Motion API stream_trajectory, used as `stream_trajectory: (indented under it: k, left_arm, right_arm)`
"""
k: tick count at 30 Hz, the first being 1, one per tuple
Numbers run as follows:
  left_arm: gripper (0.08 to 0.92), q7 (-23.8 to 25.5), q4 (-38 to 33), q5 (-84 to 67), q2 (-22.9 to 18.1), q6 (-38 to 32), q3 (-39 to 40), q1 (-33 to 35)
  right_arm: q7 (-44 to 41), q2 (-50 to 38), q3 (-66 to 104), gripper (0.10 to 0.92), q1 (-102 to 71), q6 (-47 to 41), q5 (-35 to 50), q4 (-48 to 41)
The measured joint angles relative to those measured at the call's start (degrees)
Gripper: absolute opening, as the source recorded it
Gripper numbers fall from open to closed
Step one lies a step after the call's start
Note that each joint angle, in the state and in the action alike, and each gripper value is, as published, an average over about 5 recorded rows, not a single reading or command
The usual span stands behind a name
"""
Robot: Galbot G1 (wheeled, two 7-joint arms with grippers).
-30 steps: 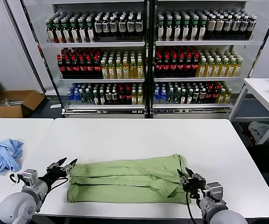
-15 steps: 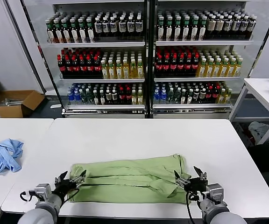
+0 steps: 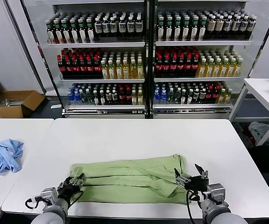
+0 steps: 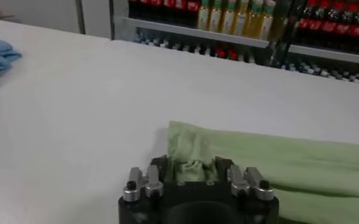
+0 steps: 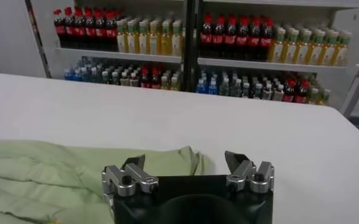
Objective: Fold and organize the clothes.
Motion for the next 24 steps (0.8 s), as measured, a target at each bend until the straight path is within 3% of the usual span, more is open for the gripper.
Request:
stream_trajectory:
  k: [13, 24]
  left_arm:
    - [0.126, -2.63, -0.81, 1.89, -1.89, 0.71, 1.08, -0.58]
    - [0.095, -1.04, -2.65, 12.62, 1.55, 3.47, -6.71, -0.5]
  right_arm:
    - [0.01, -0.03, -0.15, 0.823, 0.43, 0.06, -0.23, 0.72]
    - [-0.27, -0.87, 2.29, 0.823, 0.98, 0.04, 0.79, 0.98]
